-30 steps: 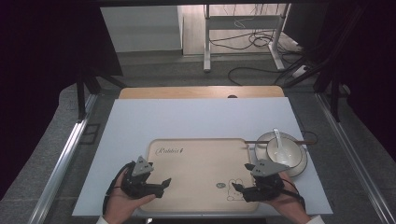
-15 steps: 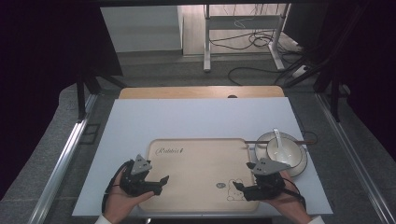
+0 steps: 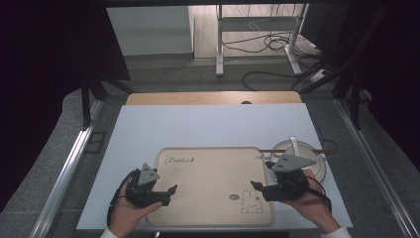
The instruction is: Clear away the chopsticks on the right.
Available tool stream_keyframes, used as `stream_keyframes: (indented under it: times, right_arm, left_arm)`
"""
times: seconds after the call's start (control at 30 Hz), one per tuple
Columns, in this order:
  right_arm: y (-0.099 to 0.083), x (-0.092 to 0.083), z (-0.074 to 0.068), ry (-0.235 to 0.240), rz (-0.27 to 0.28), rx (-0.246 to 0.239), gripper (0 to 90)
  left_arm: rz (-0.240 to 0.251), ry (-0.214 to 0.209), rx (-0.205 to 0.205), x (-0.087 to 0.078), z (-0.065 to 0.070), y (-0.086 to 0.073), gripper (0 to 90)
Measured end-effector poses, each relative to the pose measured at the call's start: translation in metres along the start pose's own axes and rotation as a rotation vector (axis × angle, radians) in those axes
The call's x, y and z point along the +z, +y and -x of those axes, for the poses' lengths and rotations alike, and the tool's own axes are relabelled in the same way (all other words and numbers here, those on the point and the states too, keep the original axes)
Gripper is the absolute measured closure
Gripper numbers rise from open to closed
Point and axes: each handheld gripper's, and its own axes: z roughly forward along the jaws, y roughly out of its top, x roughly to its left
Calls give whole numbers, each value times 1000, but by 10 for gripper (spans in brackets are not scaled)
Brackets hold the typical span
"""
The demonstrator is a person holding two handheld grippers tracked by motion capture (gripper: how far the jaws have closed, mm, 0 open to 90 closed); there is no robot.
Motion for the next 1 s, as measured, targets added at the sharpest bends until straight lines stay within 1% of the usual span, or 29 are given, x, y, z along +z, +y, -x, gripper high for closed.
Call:
stream_keyframes:
  times: [0.03,0.07,0.1,0.13,0.17,0.23,0.27,0.3,0.33,0.37,0.4,0.43,0.47,0.5,0.53,0.57,0.63,0.73,0.8,0.83,0.87,0.9,0.93,0.97,1.0]
  right_arm:
    - [6,-3,6,-1,-5,8,267]
    - [6,-3,6,-1,-5,8,267]
    - [9,-4,9,-8,-8,7,271]
    - [16,-8,17,-39,-2,9,271]
    - [16,-8,17,-39,-2,9,271]
    - [23,-13,28,-58,2,22,276]
    - [29,-19,38,-84,2,30,283]
    - [29,-19,38,-84,2,30,283]
    - [32,-25,50,-107,4,37,288]
    - [32,-25,50,-107,4,37,288]
    - [30,-30,60,-118,6,53,294]
    - [30,-30,60,-118,6,53,294]
    - [25,-34,71,-137,5,72,300]
    - [25,-34,71,-137,5,72,300]
    - [19,-38,85,-156,5,107,304]
    - [19,-38,85,-156,5,107,304]
    - [15,-42,95,-174,7,134,312]
    - [6,-49,111,-213,-6,171,319]
    - [0,-55,122,-235,-12,201,326]
    - [-7,-59,132,-252,-29,238,329]
    - [-11,-61,137,-263,-36,257,330]
    - [-11,-61,137,-263,-36,257,330]
    - [-15,-62,141,-276,-44,272,332]
    - [-23,-64,150,-299,-62,303,333]
    - [-23,-64,150,-299,-62,303,333]
  left_arm:
    - [-4,2,3,0,-1,0,158]
    - [-6,6,4,1,-1,0,158]
    - [-8,7,3,1,-2,0,158]
    - [-10,5,1,2,-3,0,159]
    - [-10,5,1,2,-3,0,159]
    - [-10,3,3,2,-2,0,159]
    - [1,5,1,2,-1,0,160]
    - [1,5,1,2,-1,0,160]
    - [2,6,2,1,0,0,159]
    - [1,6,3,1,0,0,159]
    - [-1,7,1,1,0,0,159]
    - [-1,7,1,1,0,0,159]
    - [-4,9,7,2,0,-1,161]
    - [-4,9,7,2,0,-1,162]
    - [-8,13,19,2,0,-1,163]
    - [-6,14,20,2,1,0,163]
    - [-2,9,18,1,1,0,162]
    - [-10,8,24,2,2,0,161]
    - [-13,7,23,3,2,0,161]
    - [-14,8,21,3,2,0,161]
    - [-17,7,20,3,2,-1,161]
    - [-19,7,20,4,2,-1,161]
    - [-22,6,22,4,2,-1,161]
    - [-27,6,23,5,2,-1,160]
    - [-27,6,23,5,2,-1,160]
